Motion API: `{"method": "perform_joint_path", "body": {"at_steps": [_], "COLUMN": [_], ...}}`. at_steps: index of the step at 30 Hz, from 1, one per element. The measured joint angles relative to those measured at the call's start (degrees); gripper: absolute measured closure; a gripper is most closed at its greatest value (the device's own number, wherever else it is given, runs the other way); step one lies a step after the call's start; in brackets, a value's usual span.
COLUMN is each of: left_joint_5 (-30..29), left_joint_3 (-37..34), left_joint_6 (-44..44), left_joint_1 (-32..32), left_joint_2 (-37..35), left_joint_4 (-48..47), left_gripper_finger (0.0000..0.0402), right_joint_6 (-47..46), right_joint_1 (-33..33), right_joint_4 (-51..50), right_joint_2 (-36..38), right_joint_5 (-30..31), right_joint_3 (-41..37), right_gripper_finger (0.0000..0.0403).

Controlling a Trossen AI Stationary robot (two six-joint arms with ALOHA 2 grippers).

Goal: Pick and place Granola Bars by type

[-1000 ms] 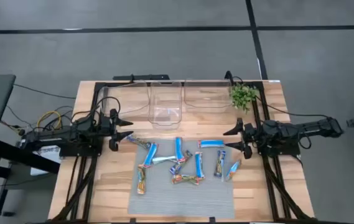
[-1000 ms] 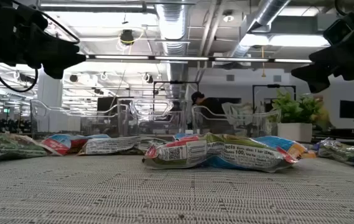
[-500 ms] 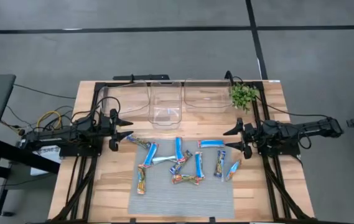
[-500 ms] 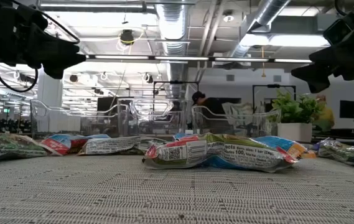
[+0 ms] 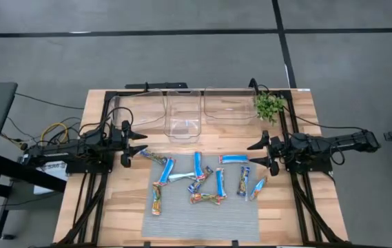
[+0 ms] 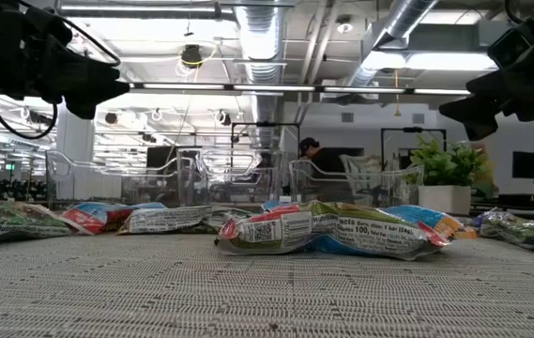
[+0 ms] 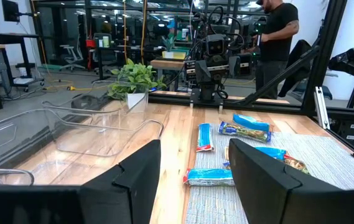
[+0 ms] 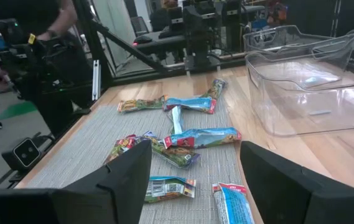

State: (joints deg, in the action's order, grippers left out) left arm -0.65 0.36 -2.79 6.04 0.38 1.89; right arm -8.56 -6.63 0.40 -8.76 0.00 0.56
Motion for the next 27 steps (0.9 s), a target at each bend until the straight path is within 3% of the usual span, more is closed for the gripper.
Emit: {"method": "perform_joint_path", "body": {"at_steps": [22, 27], "left_joint_5": [0.0, 0.28], "left_joint_3": [0.01, 0.0], "left_joint_6": [-0.45, -11.82], "left_joint_1": [-0.02, -0.02], "left_joint_2": [-0.01, -0.02], "left_joint_4": [-0.01, 0.0], "left_gripper_finger": [0.0219, 0.0219], "right_joint_6": [-0.02, -0.01], "right_joint_1": [-0.01, 0.0], "right_joint_4": [0.01, 0.01], "right_joint_2": [0.0, -0.01], "right_joint_5": [0.0, 0.0], "right_joint_3": [-0.02, -0.01], "right_gripper_finger": [0.0163, 0.0163]}}
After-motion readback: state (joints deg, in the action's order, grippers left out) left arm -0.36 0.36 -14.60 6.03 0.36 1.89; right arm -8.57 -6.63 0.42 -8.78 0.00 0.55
